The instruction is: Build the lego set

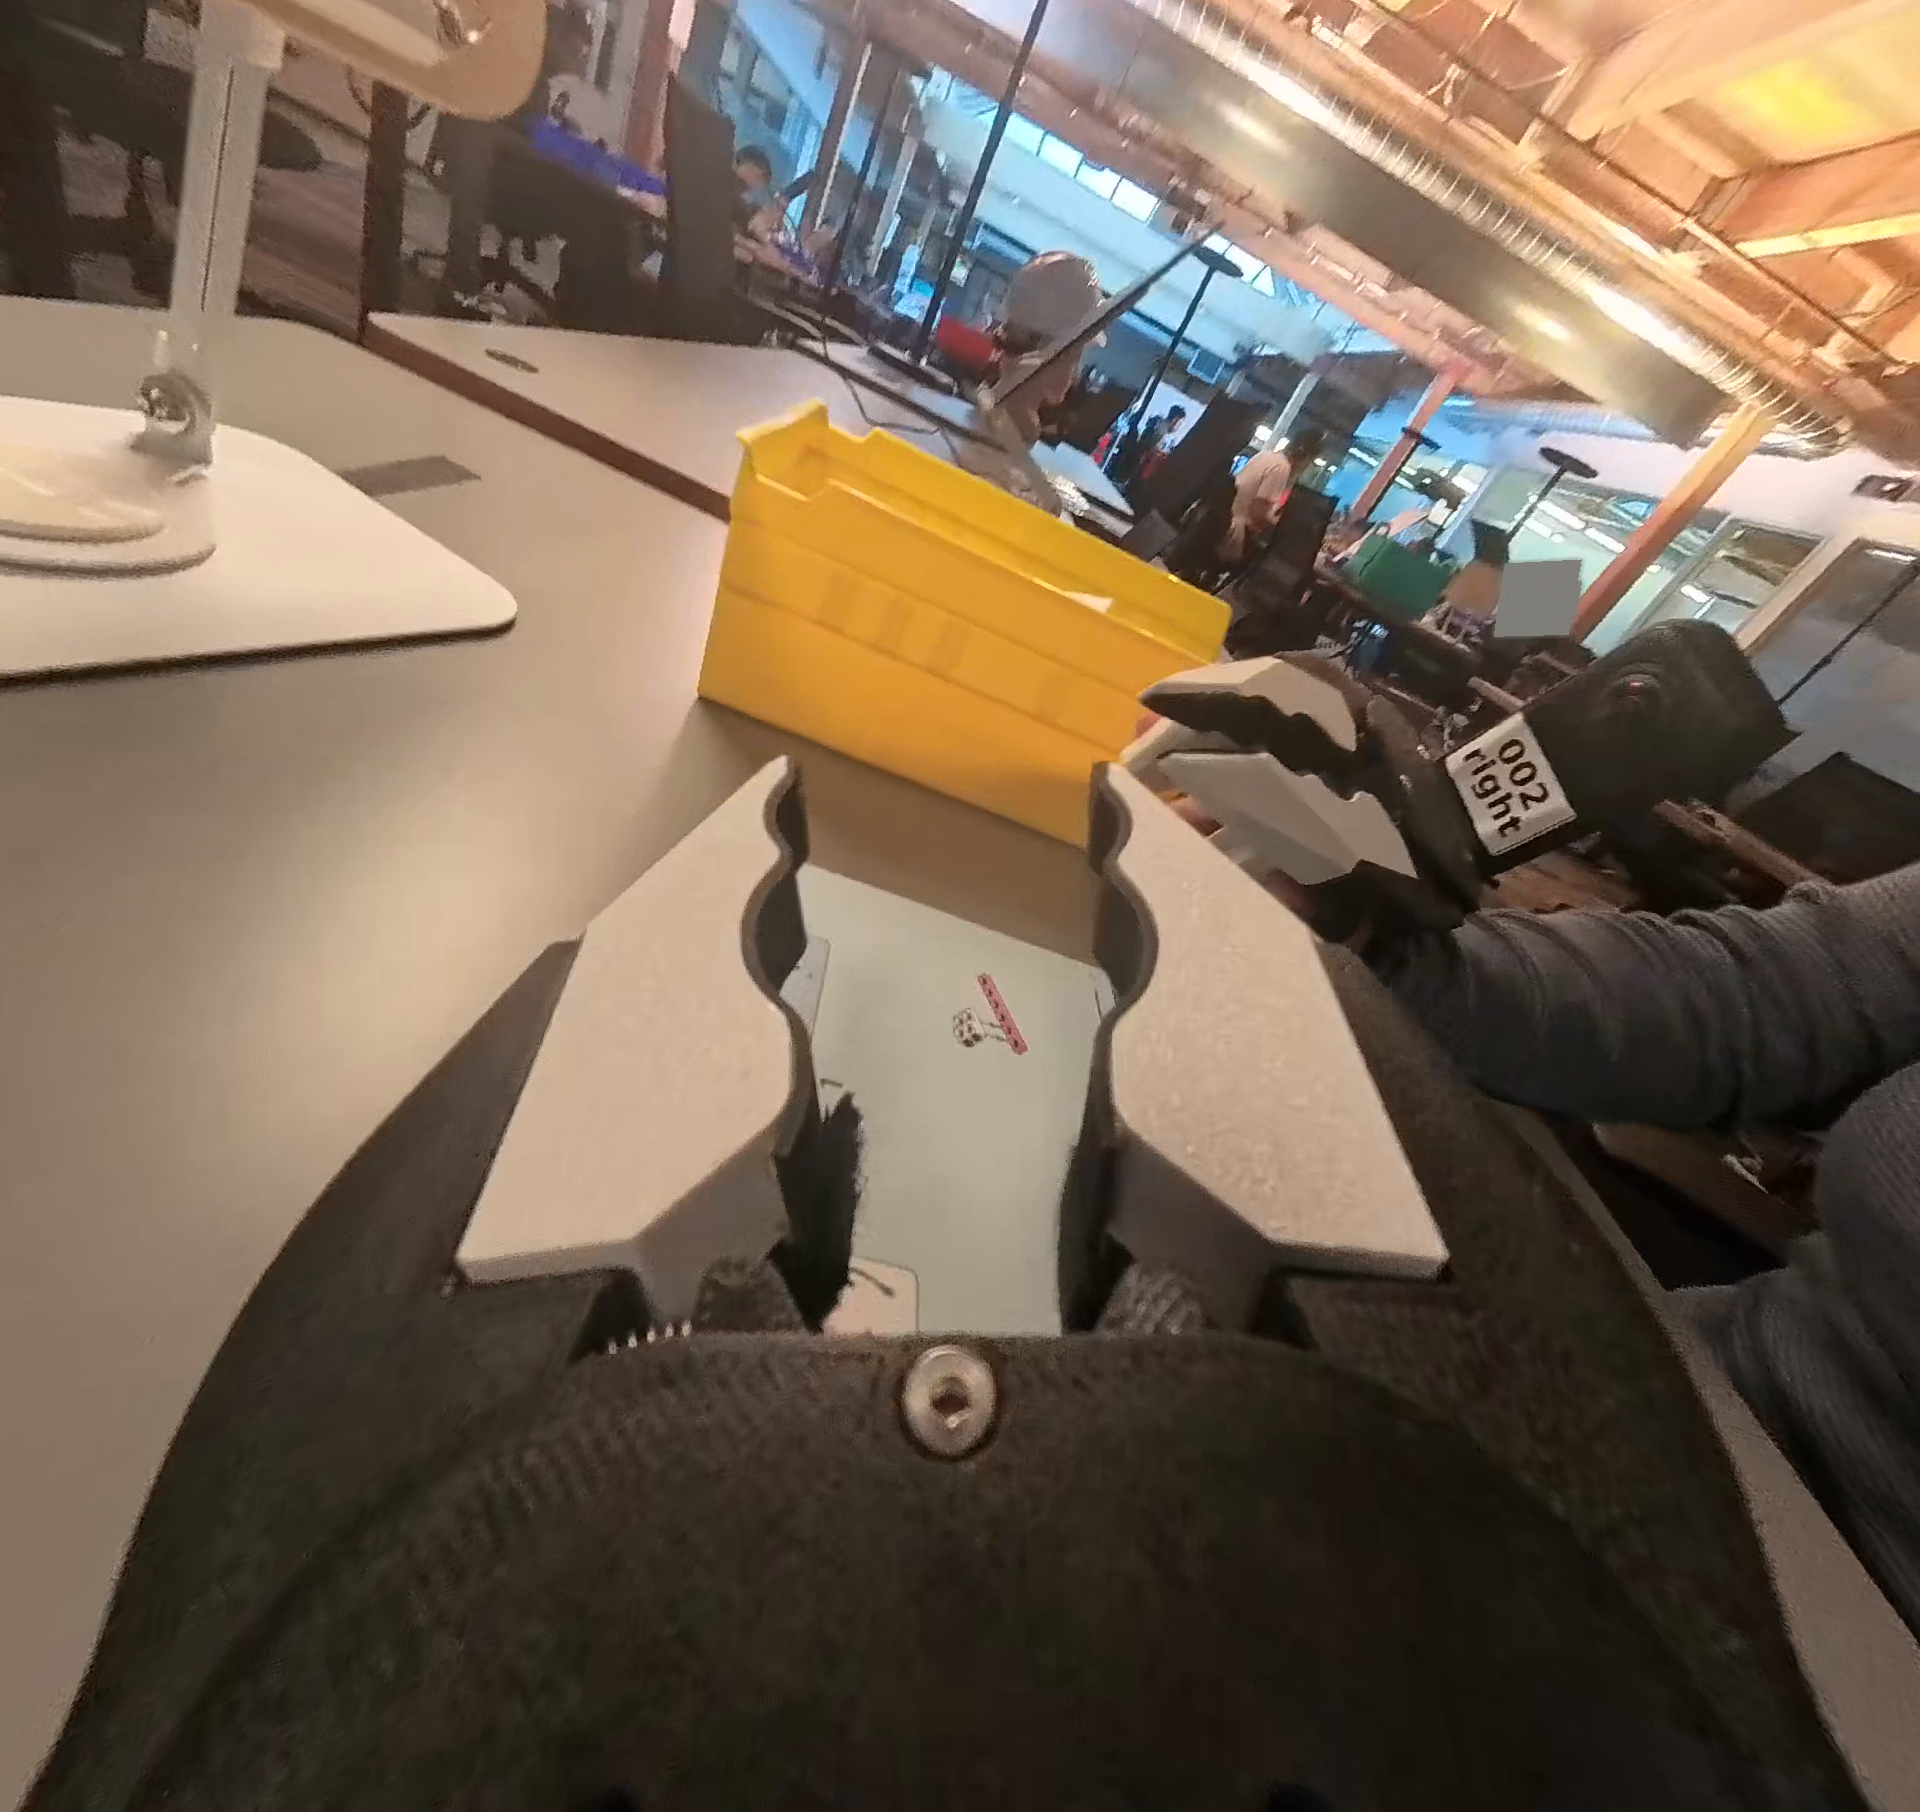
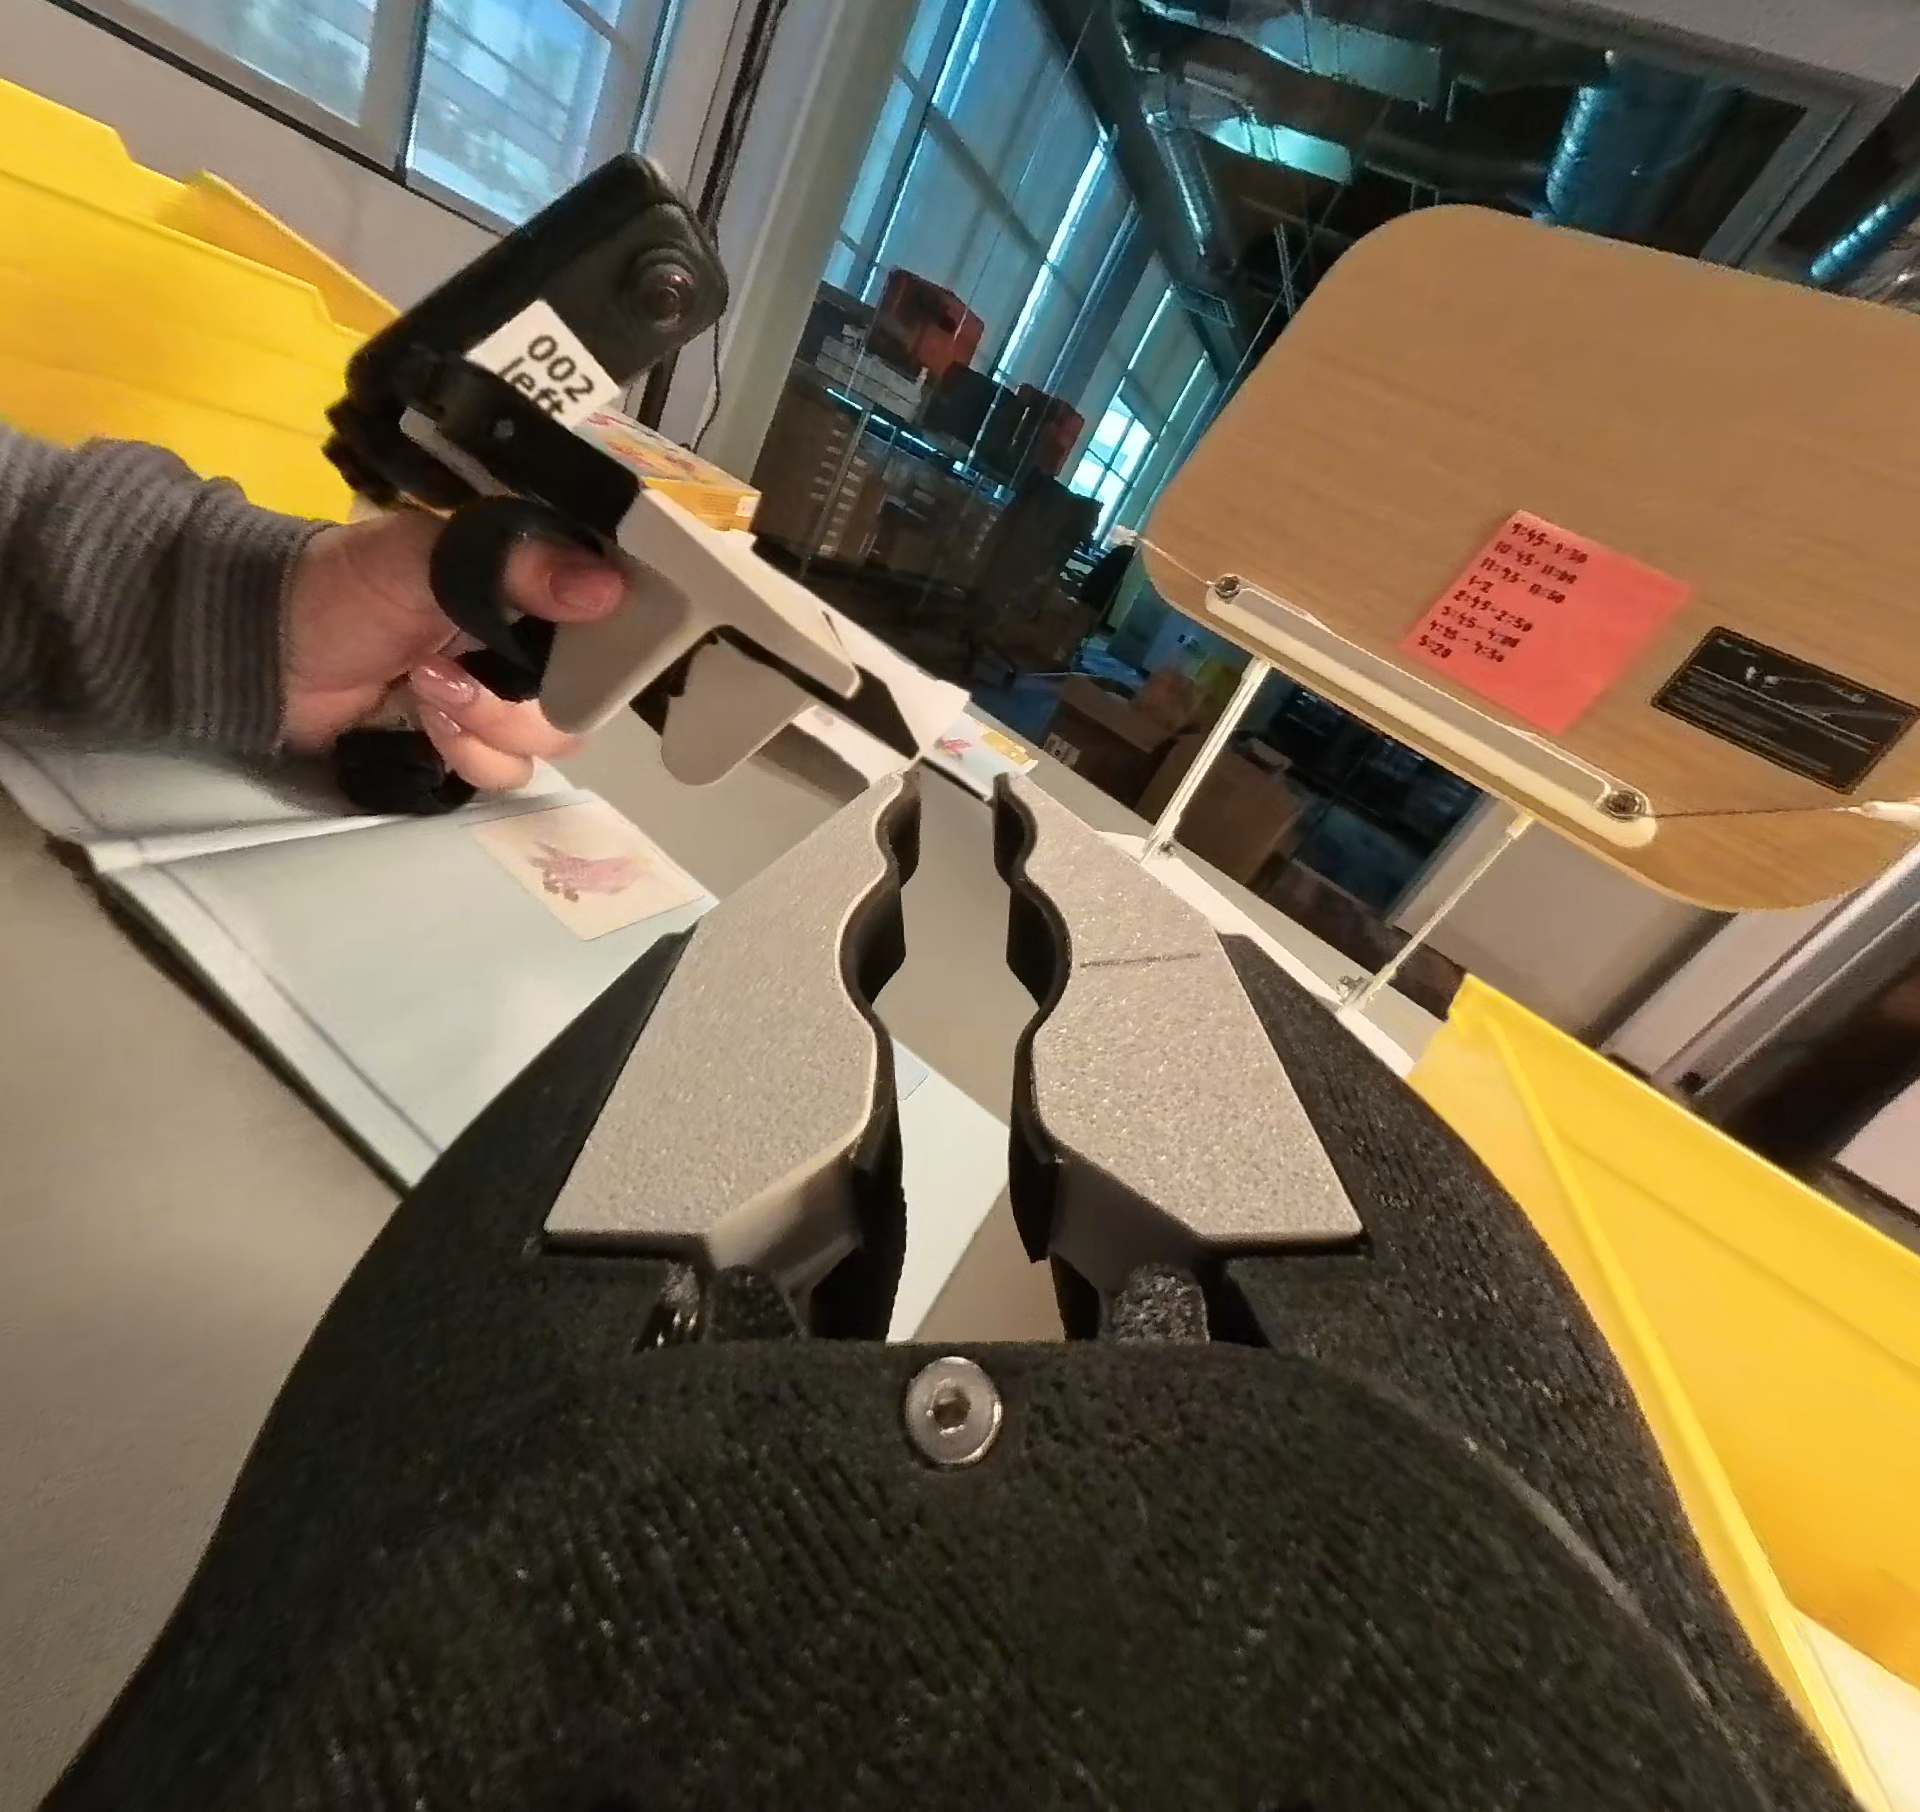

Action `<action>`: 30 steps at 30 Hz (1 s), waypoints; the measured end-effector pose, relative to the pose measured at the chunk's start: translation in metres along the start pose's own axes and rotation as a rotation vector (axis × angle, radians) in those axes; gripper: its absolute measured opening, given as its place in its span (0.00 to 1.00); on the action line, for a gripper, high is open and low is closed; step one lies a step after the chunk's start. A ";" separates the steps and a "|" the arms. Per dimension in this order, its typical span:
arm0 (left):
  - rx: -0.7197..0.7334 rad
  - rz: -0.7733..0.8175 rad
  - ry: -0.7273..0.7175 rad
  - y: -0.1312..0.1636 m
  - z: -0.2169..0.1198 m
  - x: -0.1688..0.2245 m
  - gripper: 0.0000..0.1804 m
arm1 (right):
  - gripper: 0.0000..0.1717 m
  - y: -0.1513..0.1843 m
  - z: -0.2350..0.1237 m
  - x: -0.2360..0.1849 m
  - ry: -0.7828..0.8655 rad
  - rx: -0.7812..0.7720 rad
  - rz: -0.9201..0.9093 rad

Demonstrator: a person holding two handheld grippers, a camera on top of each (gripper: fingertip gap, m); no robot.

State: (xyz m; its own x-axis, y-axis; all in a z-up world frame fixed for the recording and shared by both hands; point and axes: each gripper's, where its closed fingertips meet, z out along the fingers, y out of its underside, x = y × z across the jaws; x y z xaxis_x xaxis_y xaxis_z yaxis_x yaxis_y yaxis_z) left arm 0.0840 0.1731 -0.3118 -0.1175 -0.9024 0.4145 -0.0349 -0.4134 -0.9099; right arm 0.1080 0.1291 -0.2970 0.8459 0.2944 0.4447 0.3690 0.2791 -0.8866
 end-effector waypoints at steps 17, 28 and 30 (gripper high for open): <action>0.200 0.347 -0.171 -0.050 0.004 -0.003 0.26 | 0.07 -0.005 -0.016 0.022 0.070 0.042 0.036; -0.532 0.481 -0.251 0.084 0.076 0.027 0.23 | 0.07 0.001 -0.032 0.047 0.166 0.028 0.087; -0.574 0.499 -0.274 0.092 0.075 0.021 0.24 | 0.07 0.003 -0.033 0.051 0.177 0.029 0.103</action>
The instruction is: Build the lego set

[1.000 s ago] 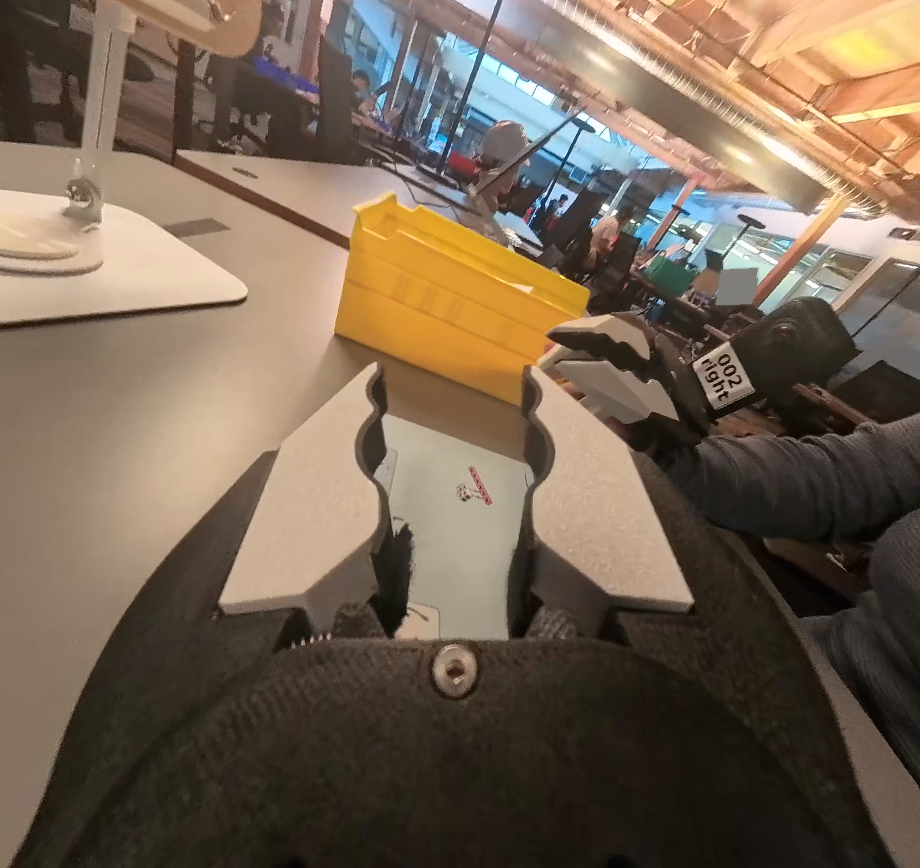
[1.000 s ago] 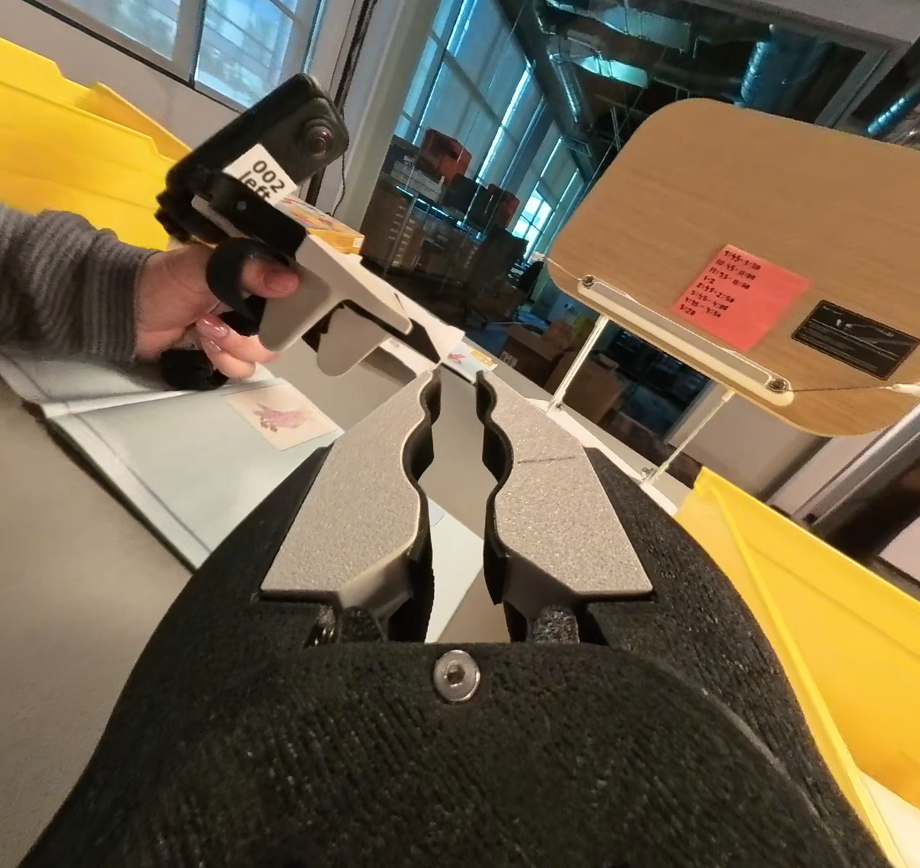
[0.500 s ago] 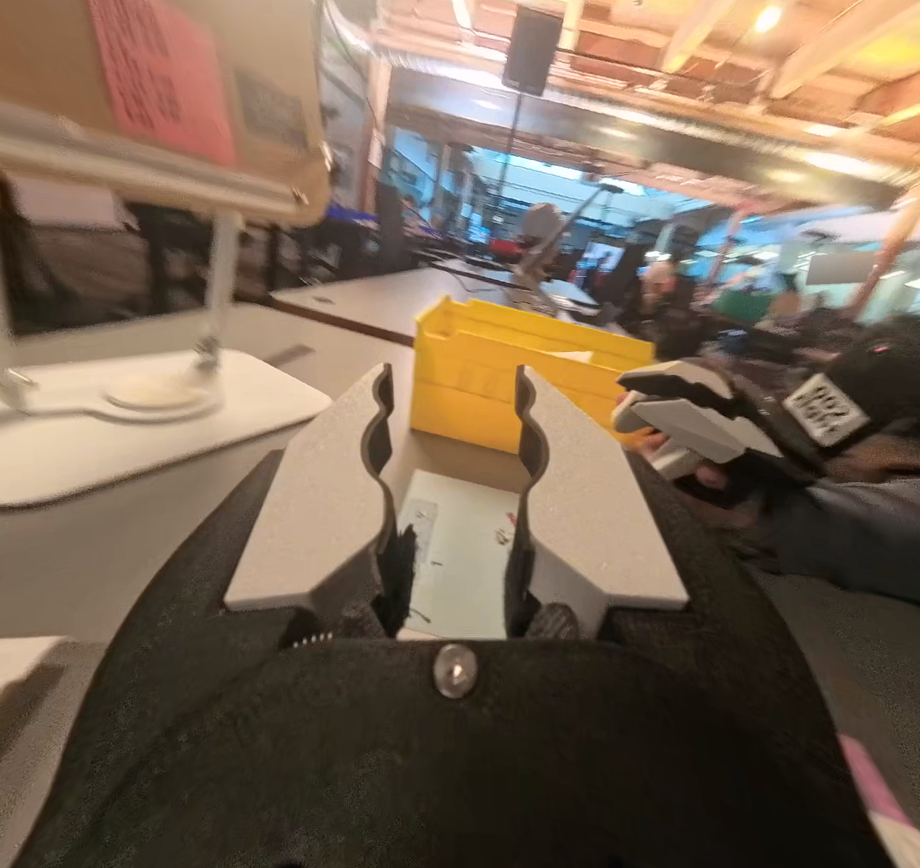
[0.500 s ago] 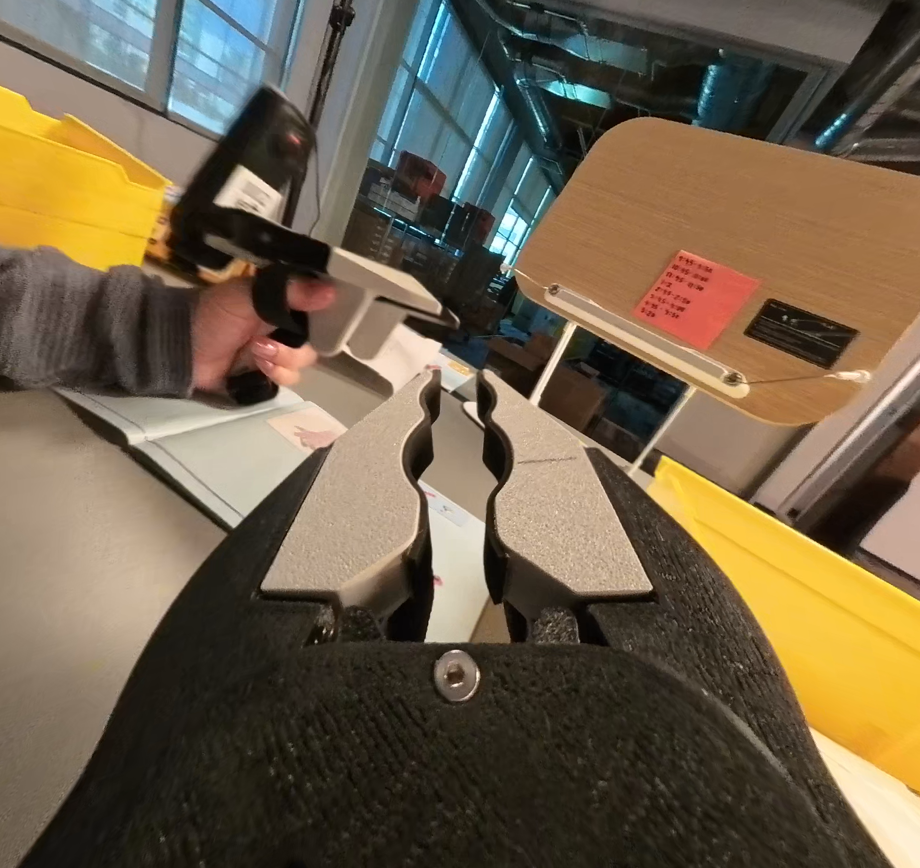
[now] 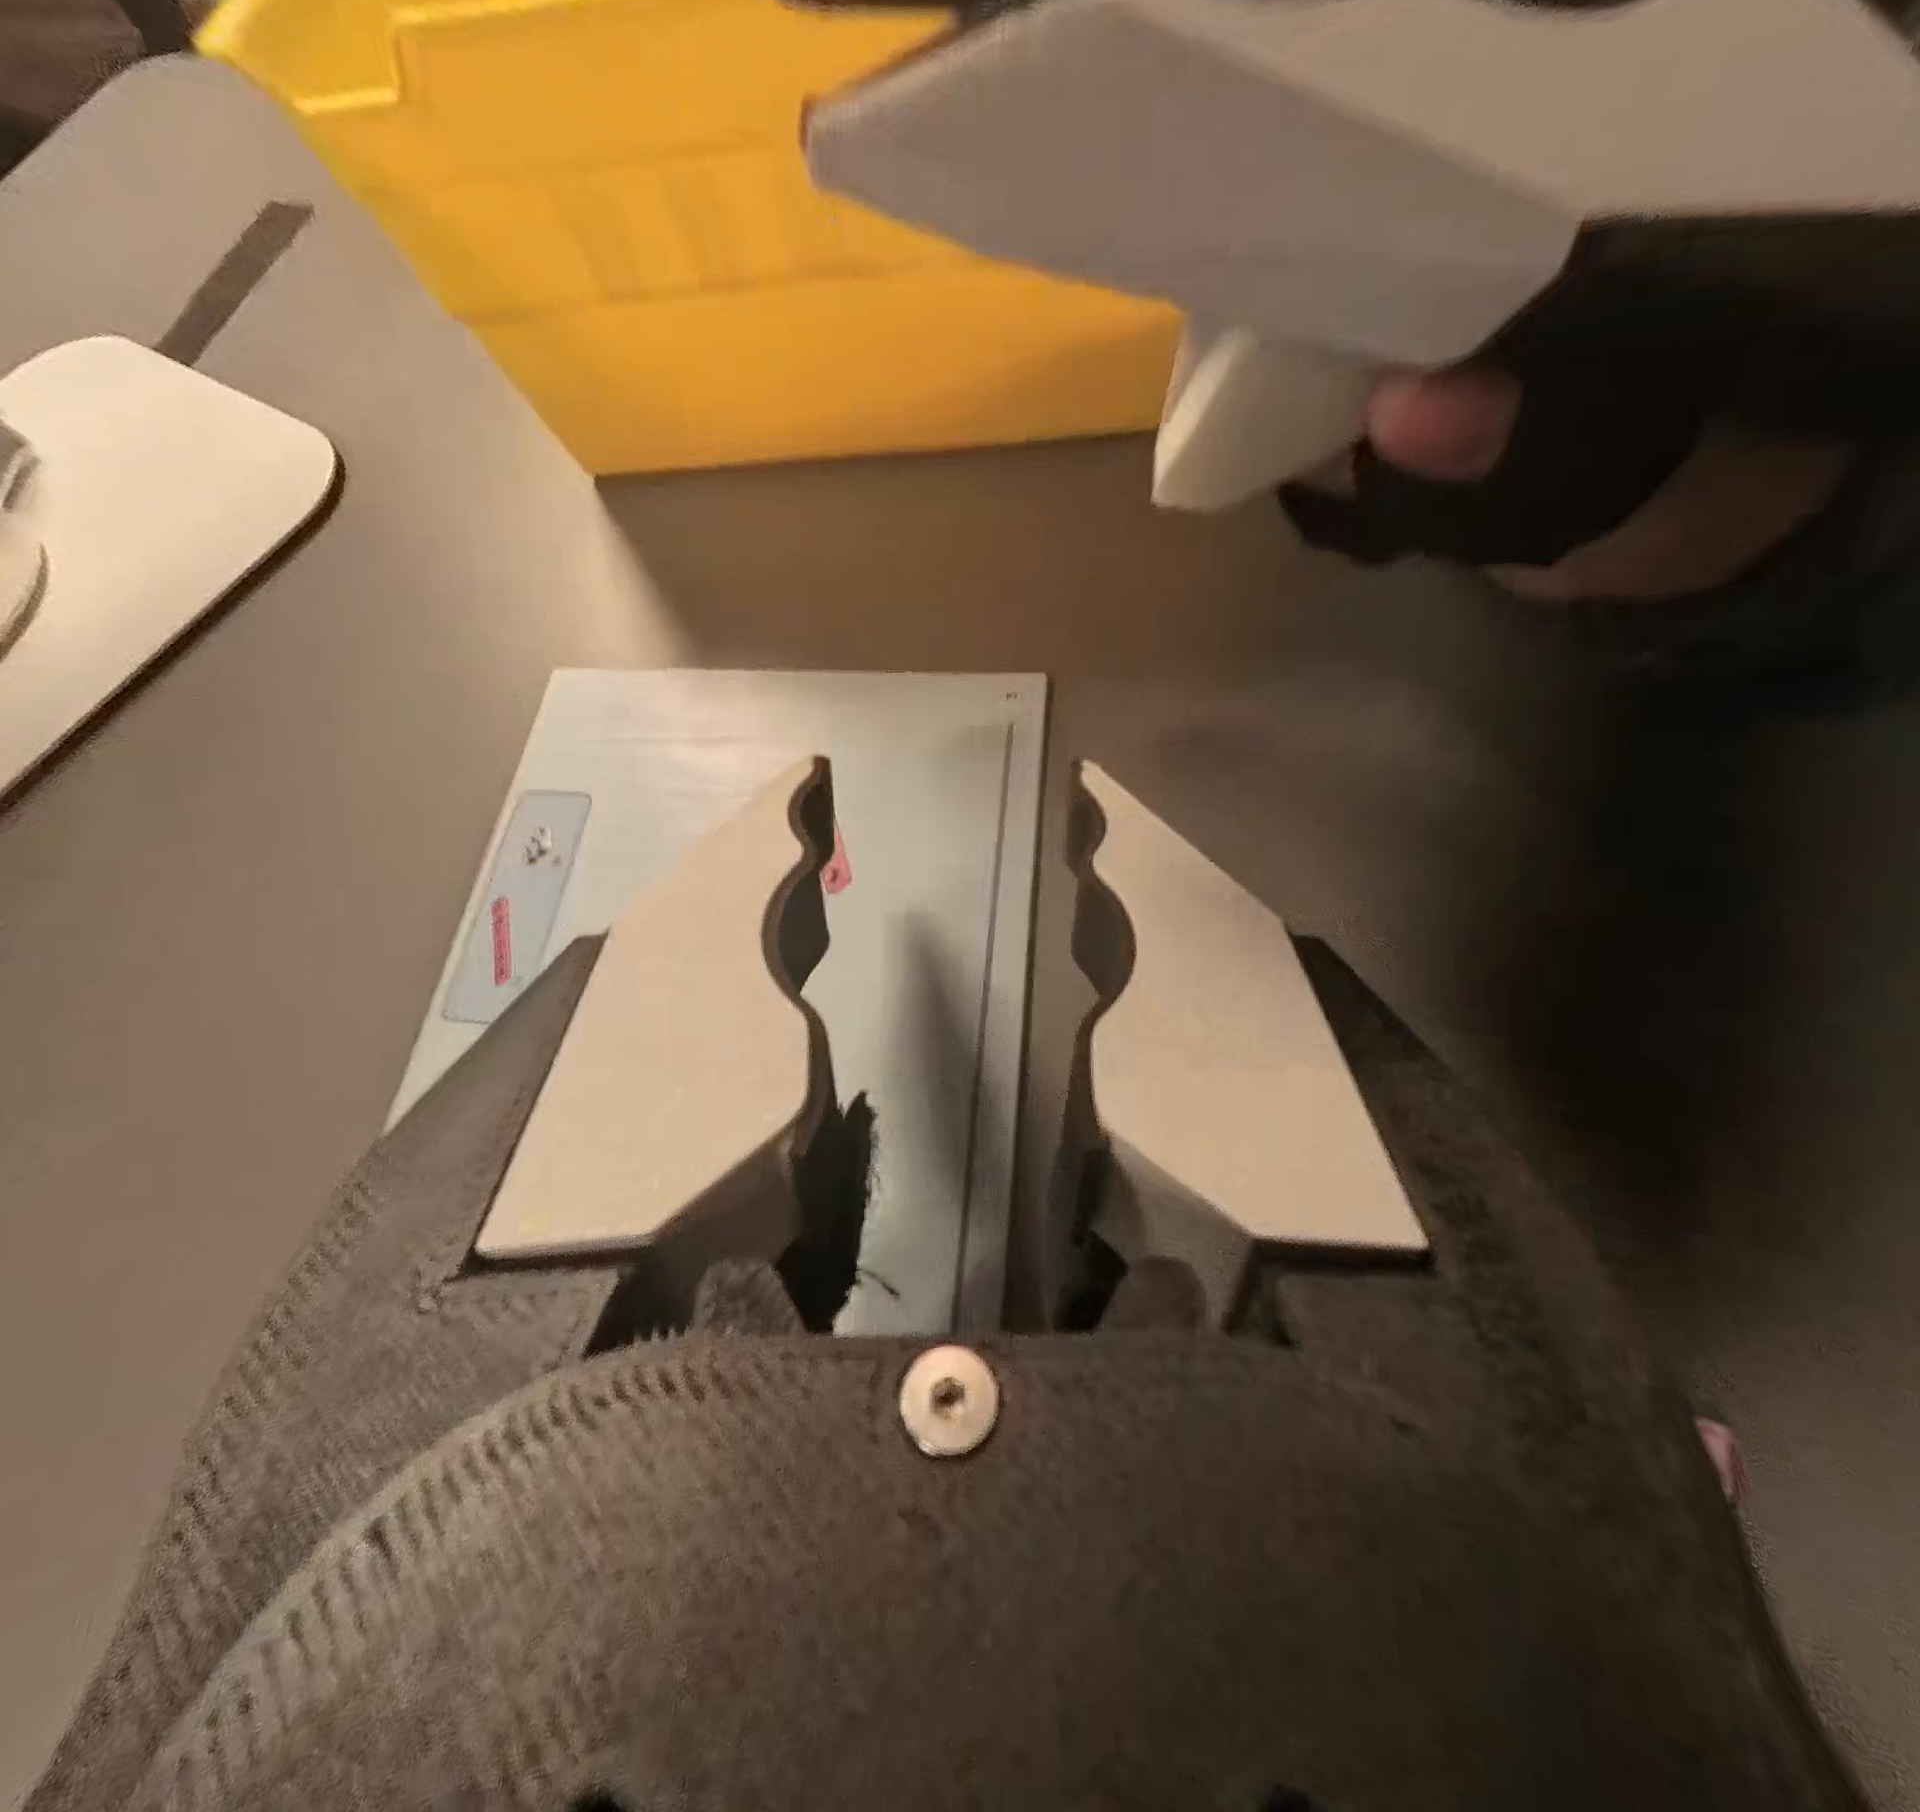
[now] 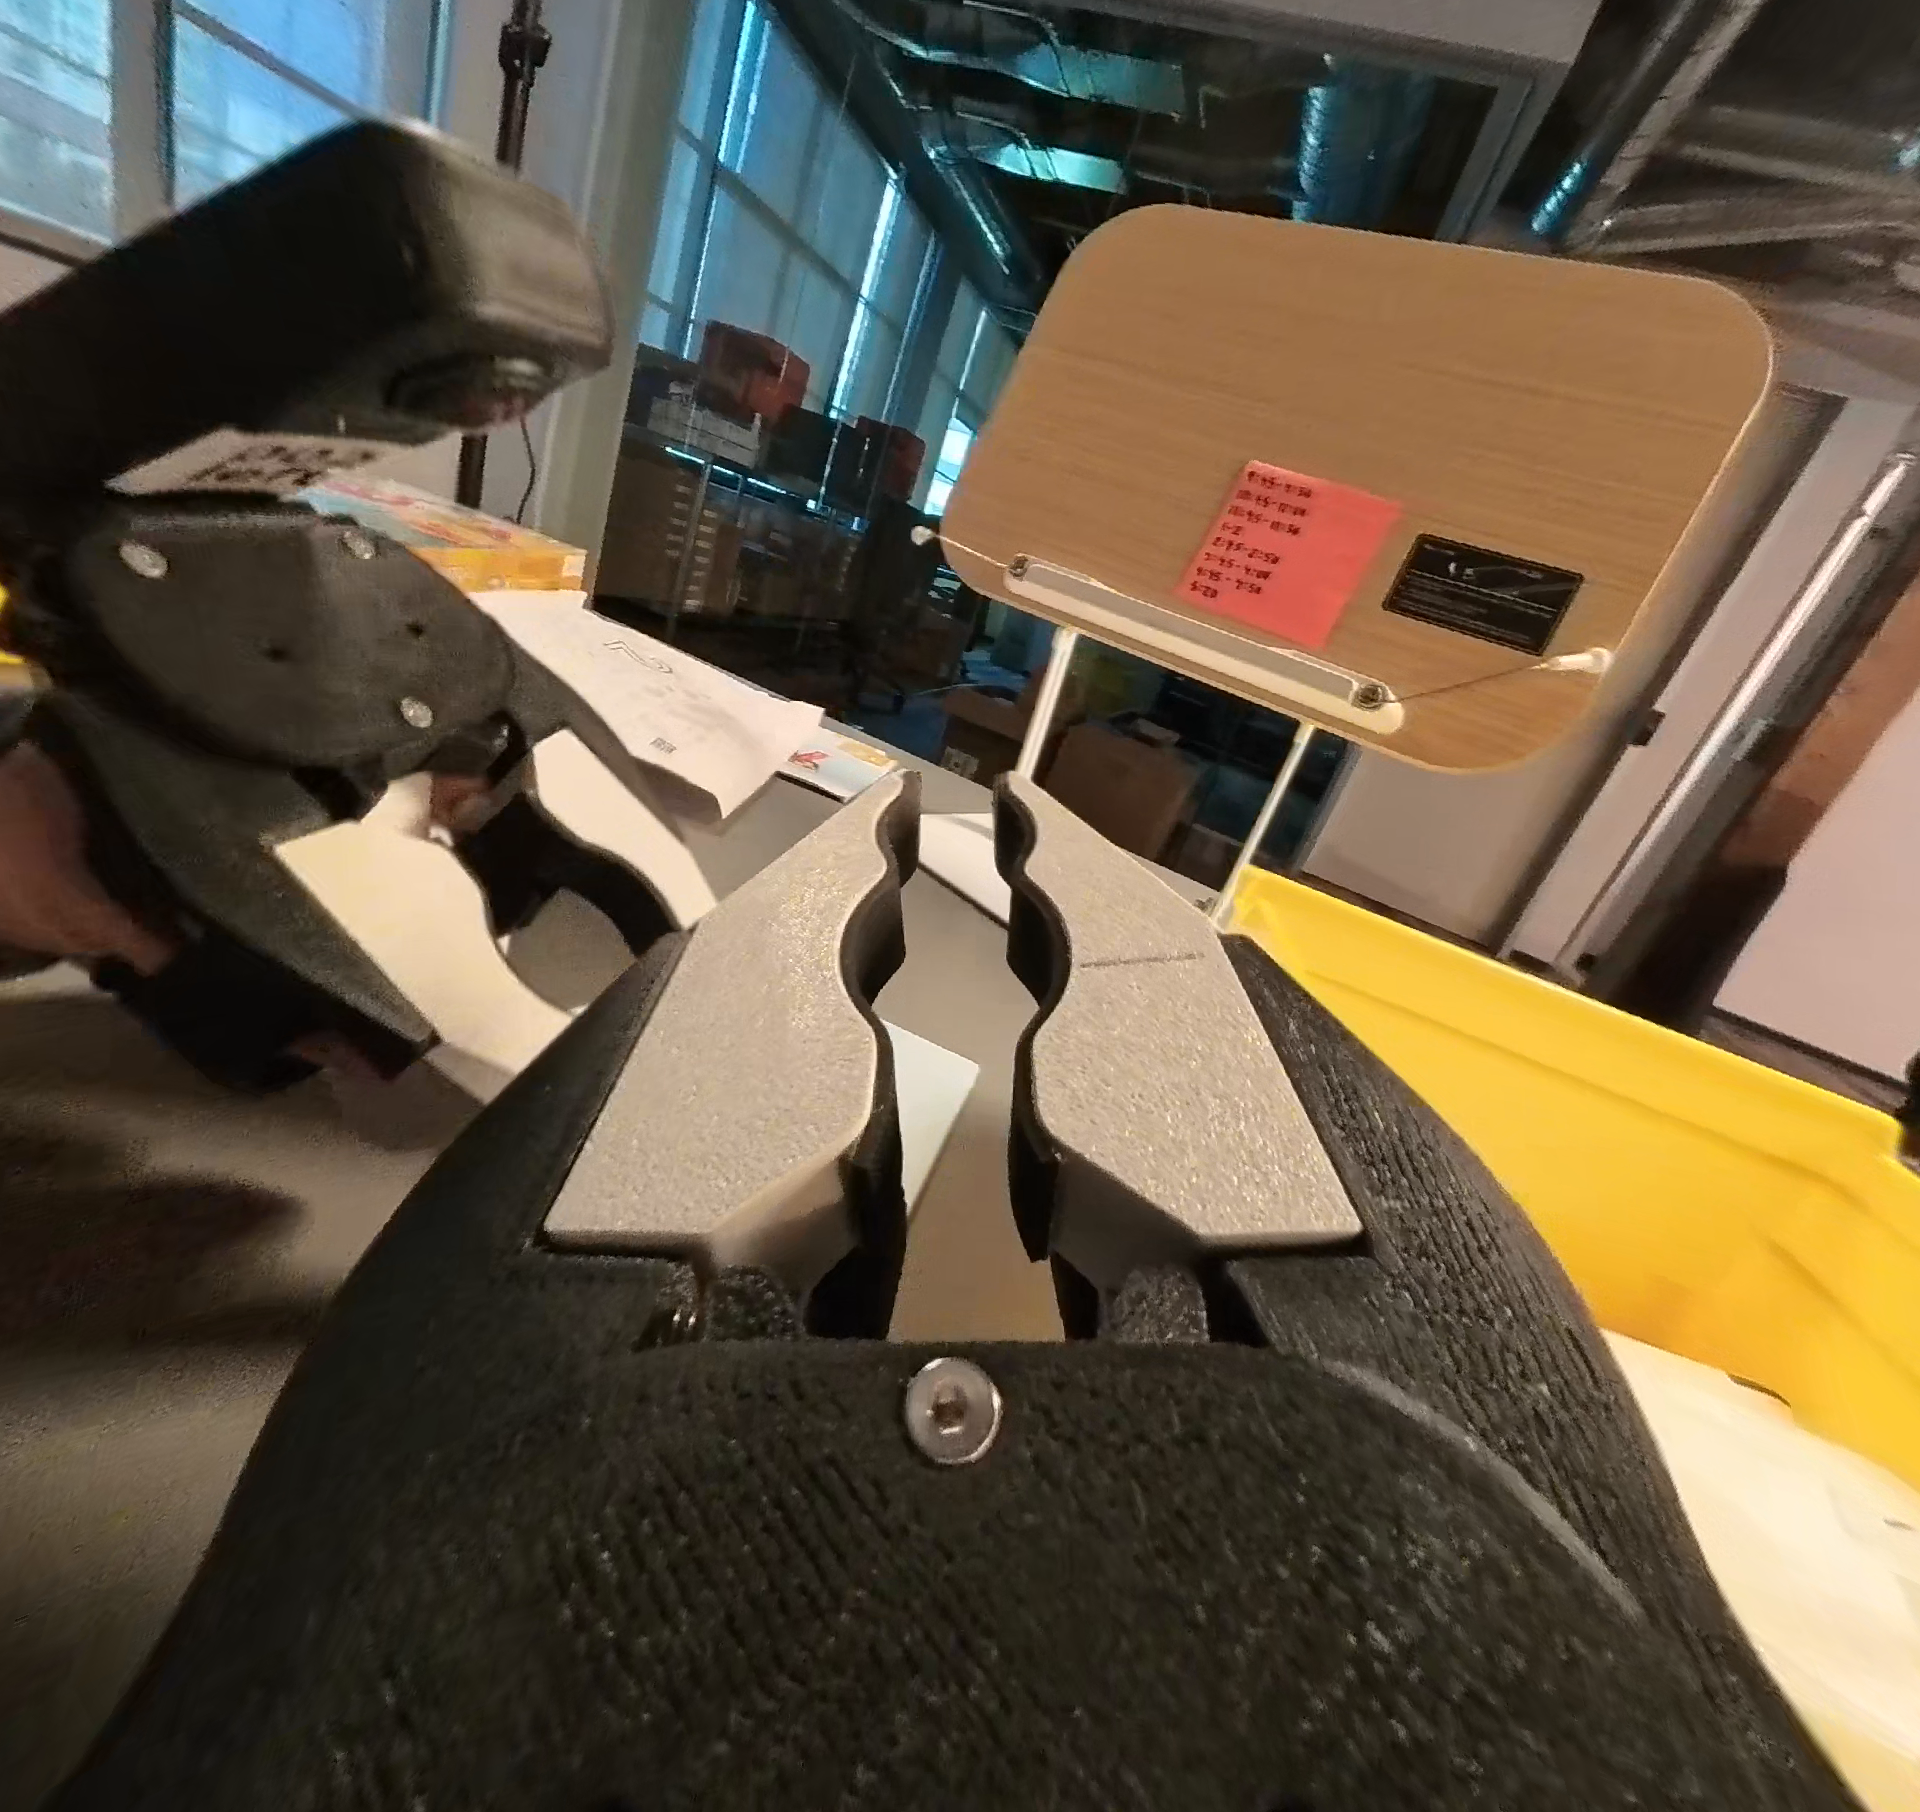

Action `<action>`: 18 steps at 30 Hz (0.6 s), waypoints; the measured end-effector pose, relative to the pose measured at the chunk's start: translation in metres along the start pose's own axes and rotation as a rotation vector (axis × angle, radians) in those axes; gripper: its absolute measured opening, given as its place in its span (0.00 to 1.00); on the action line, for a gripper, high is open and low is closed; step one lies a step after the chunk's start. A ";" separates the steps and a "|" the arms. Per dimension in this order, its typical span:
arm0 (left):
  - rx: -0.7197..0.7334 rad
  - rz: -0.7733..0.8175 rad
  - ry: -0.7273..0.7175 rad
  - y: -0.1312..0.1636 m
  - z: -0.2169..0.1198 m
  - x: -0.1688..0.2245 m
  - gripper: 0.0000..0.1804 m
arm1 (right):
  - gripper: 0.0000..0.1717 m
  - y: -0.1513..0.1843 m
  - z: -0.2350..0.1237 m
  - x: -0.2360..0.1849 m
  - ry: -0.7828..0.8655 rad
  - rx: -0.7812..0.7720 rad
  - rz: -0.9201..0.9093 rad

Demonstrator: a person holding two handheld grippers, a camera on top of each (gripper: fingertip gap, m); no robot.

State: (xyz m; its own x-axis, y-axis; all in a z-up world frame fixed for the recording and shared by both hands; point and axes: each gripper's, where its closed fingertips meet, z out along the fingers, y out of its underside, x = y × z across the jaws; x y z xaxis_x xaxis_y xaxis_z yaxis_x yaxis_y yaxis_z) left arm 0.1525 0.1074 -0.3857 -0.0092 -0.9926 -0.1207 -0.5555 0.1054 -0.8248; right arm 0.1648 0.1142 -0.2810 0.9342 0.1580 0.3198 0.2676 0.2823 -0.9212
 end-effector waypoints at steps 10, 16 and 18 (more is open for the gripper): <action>-0.010 -0.122 0.074 0.005 0.002 -0.002 0.27 | 0.07 0.004 0.002 0.005 0.013 -0.014 0.031; -0.088 -0.059 -0.038 0.015 0.010 -0.008 0.23 | 0.07 0.005 0.001 0.007 0.022 -0.017 0.038; -0.084 -0.067 -0.027 0.015 0.009 -0.007 0.25 | 0.07 0.005 0.001 0.006 0.019 -0.016 0.040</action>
